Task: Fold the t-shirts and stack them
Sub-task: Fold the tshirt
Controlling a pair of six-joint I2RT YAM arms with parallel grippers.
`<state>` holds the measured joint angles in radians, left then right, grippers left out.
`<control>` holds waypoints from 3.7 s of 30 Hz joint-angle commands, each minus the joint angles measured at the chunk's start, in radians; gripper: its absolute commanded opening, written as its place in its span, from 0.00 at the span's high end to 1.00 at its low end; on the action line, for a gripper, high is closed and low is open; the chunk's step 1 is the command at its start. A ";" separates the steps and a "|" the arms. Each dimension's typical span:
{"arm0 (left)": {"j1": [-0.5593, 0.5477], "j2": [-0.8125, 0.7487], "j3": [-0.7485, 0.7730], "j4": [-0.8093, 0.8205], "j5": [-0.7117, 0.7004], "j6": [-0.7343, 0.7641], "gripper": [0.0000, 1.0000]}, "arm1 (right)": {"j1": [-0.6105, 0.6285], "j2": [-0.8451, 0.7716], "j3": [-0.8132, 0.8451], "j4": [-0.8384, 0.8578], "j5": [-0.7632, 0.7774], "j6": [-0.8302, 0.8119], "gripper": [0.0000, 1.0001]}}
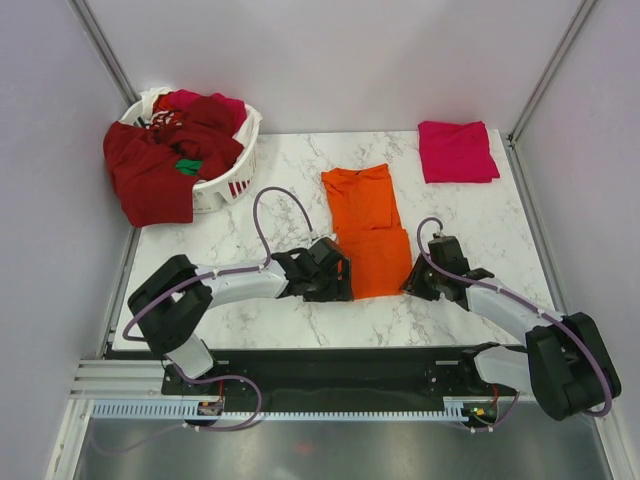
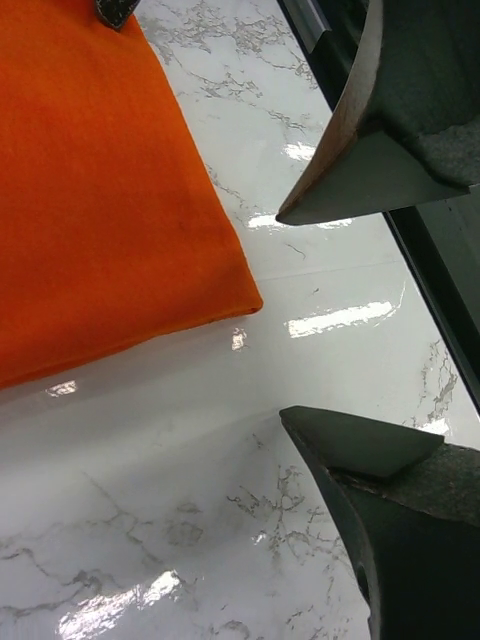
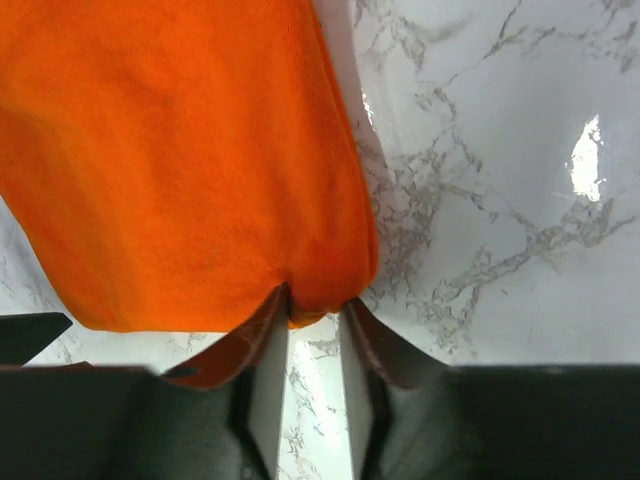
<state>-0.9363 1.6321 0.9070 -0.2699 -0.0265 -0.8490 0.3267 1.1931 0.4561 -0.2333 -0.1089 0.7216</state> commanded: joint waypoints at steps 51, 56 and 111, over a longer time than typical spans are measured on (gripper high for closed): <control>-0.130 -0.273 0.188 -0.360 -0.131 -0.096 0.97 | 0.155 -0.320 0.265 -0.474 0.020 0.006 1.00; -0.081 -0.250 0.303 -0.449 -0.199 -0.023 0.95 | 0.153 -0.183 0.433 -0.475 0.095 -0.066 1.00; 0.447 0.601 1.320 -0.511 0.215 0.407 0.18 | -0.146 0.628 1.004 -0.187 -0.179 -0.226 0.76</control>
<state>-0.4488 2.2688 2.2650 -0.8143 0.1993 -0.4942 0.1780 1.8576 1.5944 -0.5552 -0.1108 0.4644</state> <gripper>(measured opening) 0.837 0.325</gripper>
